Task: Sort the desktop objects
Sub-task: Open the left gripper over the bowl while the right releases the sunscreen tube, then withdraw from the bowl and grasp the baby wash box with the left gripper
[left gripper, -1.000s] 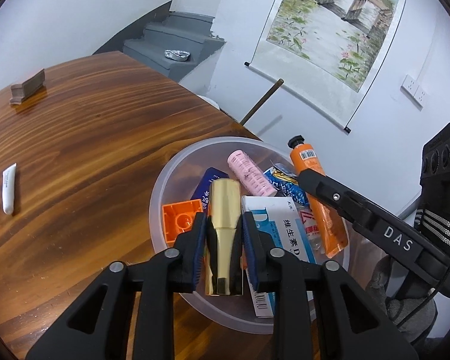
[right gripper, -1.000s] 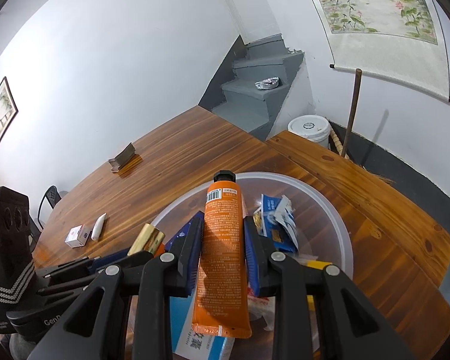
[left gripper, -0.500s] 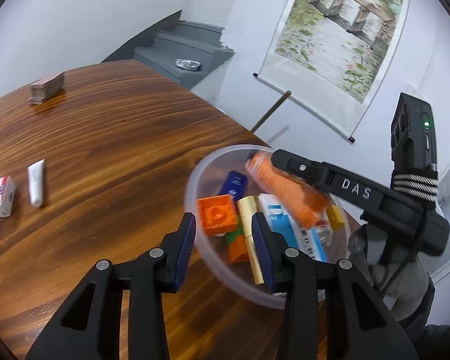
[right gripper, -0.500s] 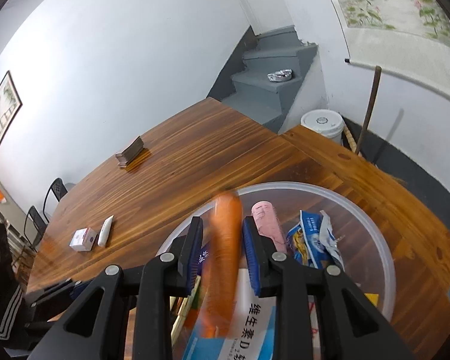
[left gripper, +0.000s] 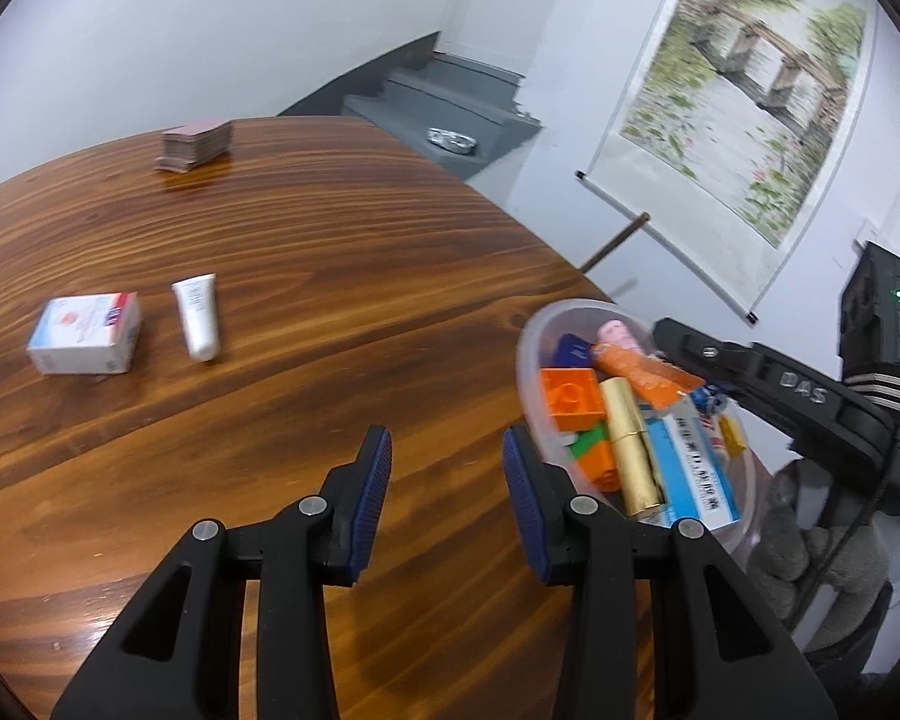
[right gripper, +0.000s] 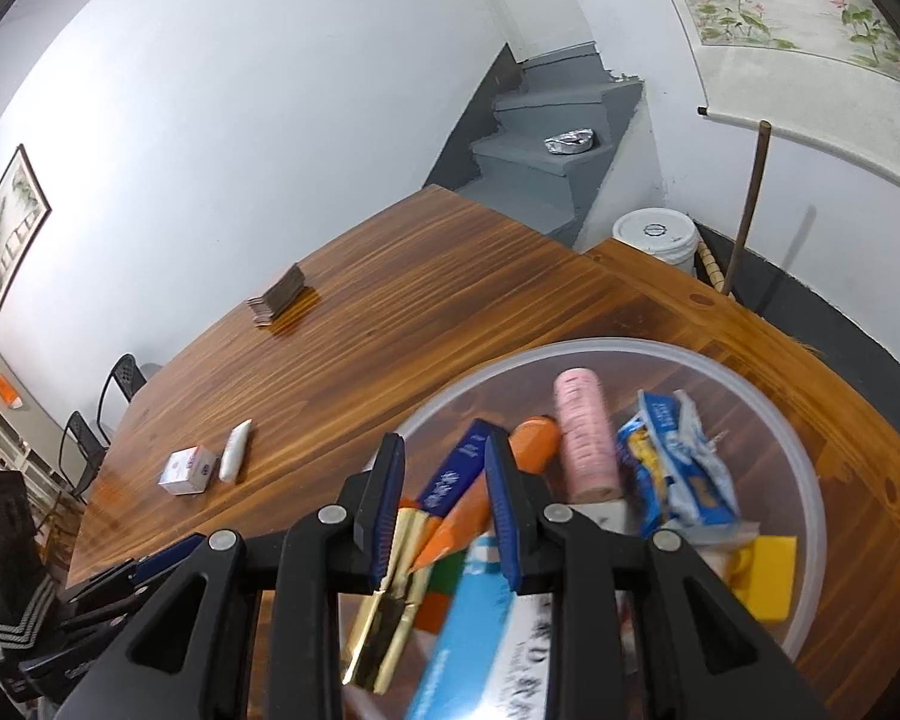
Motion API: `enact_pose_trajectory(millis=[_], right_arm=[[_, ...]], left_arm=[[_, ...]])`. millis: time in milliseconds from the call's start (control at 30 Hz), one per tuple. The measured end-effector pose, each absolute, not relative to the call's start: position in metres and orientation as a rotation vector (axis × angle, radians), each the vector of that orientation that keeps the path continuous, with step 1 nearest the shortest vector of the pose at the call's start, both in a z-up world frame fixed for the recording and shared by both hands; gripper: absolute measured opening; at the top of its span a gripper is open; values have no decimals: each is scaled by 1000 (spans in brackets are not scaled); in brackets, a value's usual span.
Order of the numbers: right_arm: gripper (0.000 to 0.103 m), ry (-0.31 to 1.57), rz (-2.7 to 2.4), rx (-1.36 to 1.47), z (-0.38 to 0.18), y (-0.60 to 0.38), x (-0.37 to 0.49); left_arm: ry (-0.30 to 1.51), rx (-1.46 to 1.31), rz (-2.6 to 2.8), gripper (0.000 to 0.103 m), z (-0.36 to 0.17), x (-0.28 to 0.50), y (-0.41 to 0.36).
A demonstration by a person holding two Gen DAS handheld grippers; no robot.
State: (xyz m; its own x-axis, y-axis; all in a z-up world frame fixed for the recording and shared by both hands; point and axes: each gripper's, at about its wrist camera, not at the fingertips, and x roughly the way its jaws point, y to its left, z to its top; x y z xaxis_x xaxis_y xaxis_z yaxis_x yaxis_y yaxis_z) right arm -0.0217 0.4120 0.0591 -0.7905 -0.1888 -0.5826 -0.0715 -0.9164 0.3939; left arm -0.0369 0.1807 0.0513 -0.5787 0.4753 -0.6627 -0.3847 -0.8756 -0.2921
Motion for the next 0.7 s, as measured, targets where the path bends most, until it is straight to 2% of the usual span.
enact_pose_trajectory(millis=[200,233,267,300,433,533,700], right_arm=[[32,-587,-2831,941,72,387,-16],[33,-581,-2825,939,73,382,-16],[34,-574,-2817,938,73,378,-17],[38,-567,-2807,939,73,373,-18],[62,-566,-2776,943,70,353,-22],[67,-538,-2750,948,68,336,-25],[71,-485,-2701,960,67,308,-33]], left_arm=[[-188,-1062,2503,44,53,-37,147],[-194,-1065,2509,48,53,-39,143],[-207,-1071,2522,59,53,-40,135],[-215,-1072,2534,66,53,-41,130],[-254,-1096,2569,67,50,-47,108],[-276,-1115,2603,68,47,-51,92],[-316,-1145,2650,85,43,-62,66]])
